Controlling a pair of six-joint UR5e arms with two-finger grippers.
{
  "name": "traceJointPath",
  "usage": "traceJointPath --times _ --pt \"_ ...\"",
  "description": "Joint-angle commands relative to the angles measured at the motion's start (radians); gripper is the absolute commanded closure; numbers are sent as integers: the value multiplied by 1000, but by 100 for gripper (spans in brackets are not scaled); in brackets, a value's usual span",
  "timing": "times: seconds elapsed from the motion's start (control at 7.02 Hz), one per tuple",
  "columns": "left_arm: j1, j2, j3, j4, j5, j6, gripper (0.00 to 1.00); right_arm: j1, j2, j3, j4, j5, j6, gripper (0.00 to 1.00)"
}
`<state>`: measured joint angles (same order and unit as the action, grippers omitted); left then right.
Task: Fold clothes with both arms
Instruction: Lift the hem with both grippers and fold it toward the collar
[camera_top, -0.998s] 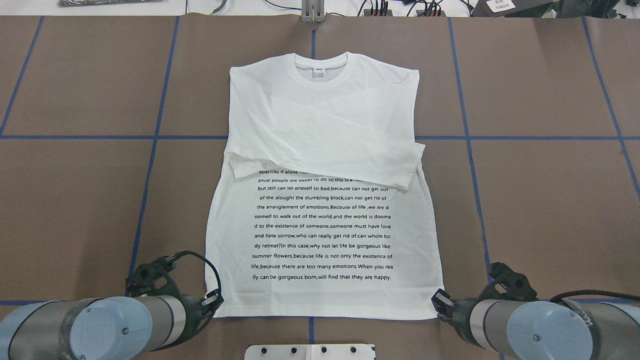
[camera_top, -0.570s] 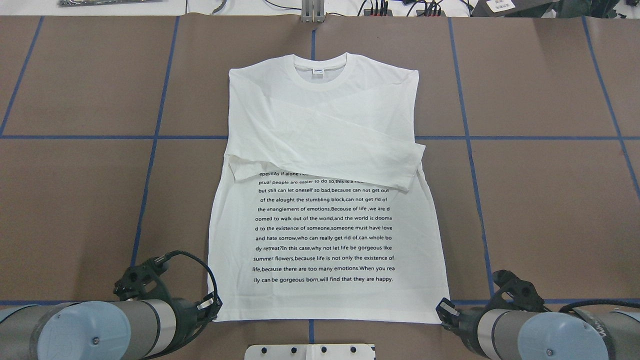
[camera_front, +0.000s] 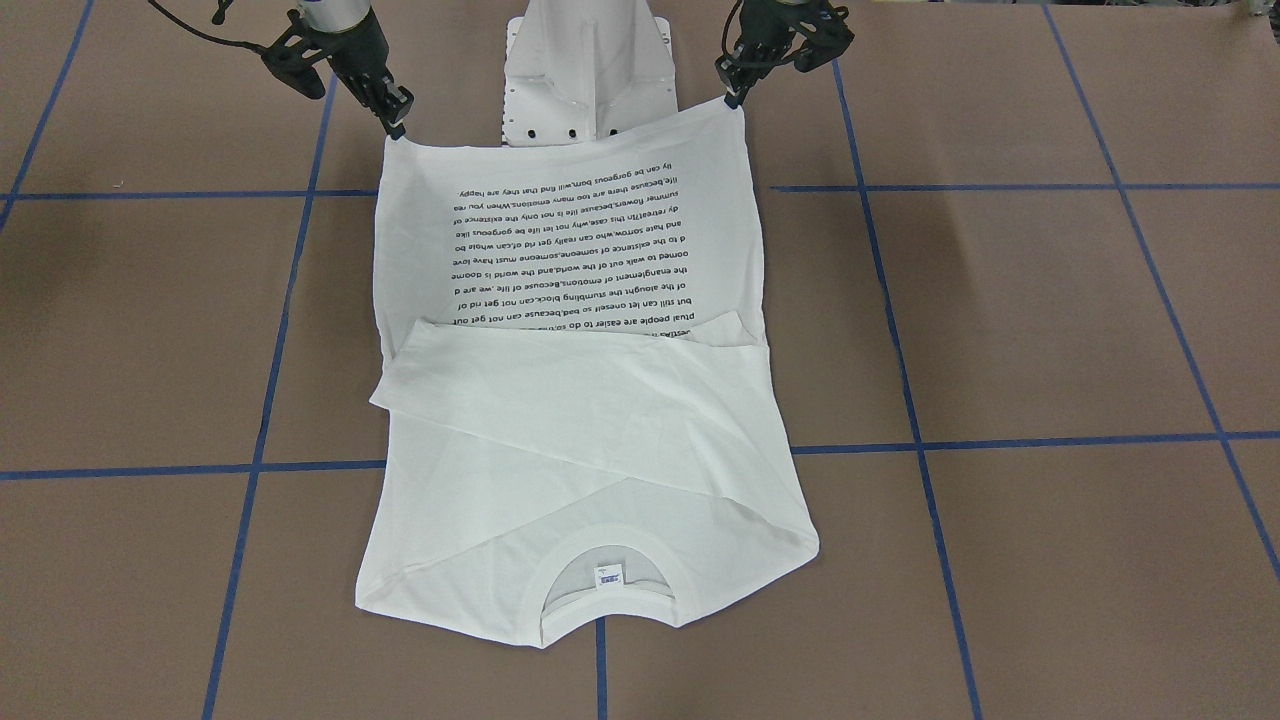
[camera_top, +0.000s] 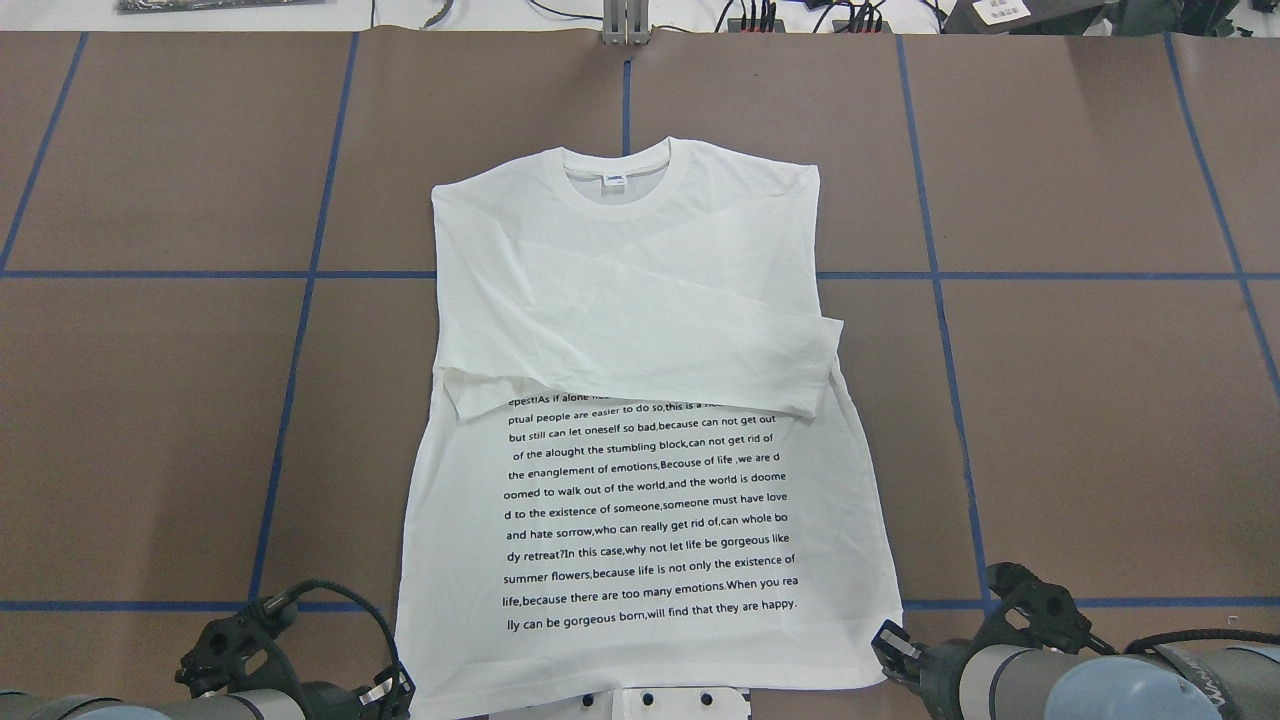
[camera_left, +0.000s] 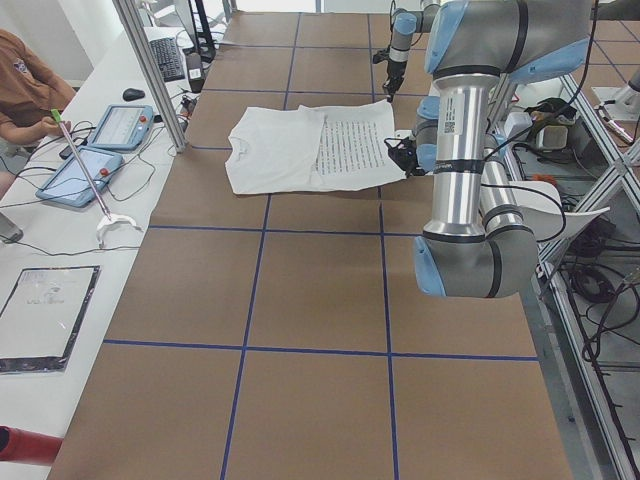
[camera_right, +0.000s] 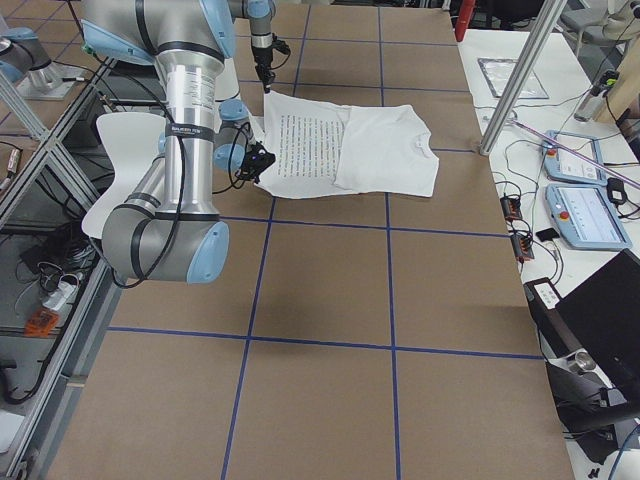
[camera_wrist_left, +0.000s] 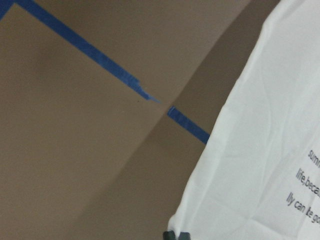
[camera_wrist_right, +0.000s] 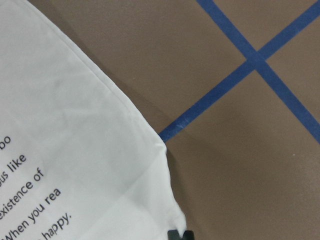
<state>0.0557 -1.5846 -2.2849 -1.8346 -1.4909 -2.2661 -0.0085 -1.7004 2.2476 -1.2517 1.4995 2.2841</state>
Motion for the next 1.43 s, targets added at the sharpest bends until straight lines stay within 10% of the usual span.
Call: traceJointPath --times 0.0,0.71,1.28 --pt "-5 -11 -27 0 6 -6 100 8 -1 22 0 -1 0 100" --pt "-405 -215 28 2 -104 331 100 380 63 61 -5 183 -108 100" --pt "-689 -345 325 -145 -219 510 100 778 485 -258 -288 375 -436 100"
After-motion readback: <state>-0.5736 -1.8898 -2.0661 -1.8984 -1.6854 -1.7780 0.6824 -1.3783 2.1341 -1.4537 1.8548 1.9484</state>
